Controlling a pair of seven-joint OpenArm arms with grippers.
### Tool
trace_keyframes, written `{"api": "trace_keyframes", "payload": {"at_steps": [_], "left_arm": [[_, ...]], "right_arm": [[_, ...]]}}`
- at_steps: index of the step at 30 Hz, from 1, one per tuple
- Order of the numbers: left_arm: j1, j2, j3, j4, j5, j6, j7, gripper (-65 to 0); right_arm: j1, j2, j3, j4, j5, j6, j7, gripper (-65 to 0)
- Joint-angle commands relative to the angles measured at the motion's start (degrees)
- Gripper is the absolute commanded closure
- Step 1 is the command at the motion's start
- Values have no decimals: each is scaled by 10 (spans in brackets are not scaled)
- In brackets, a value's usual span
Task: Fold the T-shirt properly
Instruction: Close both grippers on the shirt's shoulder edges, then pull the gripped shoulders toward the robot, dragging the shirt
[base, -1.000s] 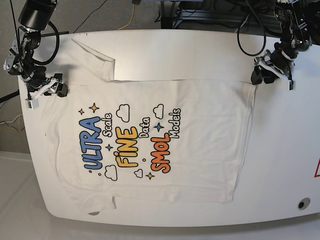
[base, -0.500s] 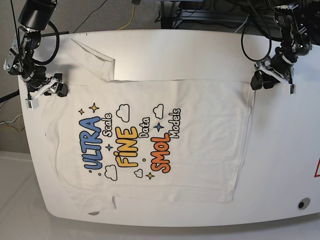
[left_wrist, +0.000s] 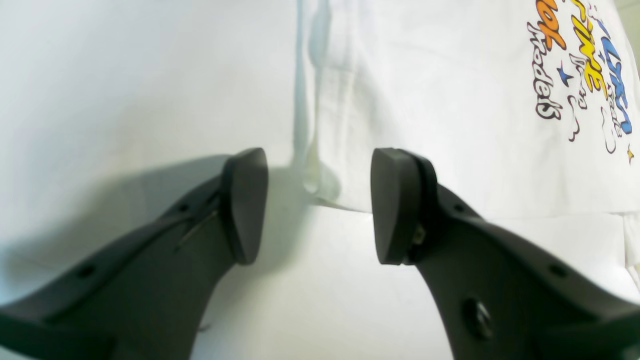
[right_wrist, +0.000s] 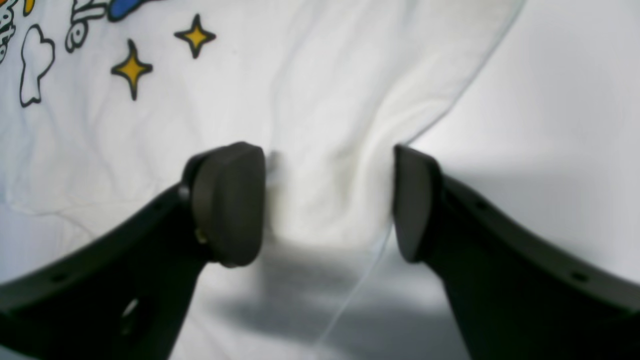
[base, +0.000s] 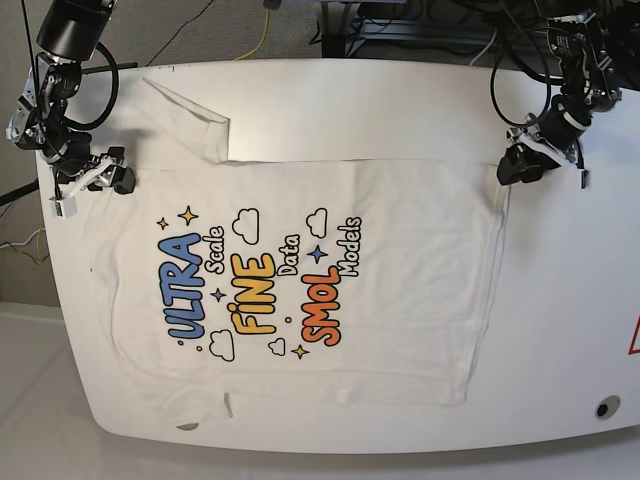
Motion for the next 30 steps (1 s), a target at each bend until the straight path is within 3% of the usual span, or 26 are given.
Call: {"api": "trace_keyframes", "payload": {"at_steps": [1,5,7,11,13,15,25,30], "left_arm": [[7,-1,7,-2,29,12,42,-327],[3,-2,22,12,29,16,40,-318],[4,-2,36,15,32,19,37,-282],[5,-2,56,18,36,22,33,-122],[2,-3,62,18,37,25,37,0],[-1,-4,60,14,34,26,39,0],[-7,-12,44,6,21,19,38,0],[-4,-19,15,-9,-18,-25,46,0]], "right_arm": [[0,6,-1,1,-13,-3,-28,-409],[4,6,-2,-1,-13,0,-28,-392],[5,6,-2,1,-12,1,-26,-362],[6,6,-1,4,-12,2,-20,-218],[4,5,-2,6,-14,2,-13,-91],[4,5,-3,8,-12,4,-10,-2],[7,6,-3,9,-11,7,-7,0],[9,11,4,12,-13,3,-14,0]]}}
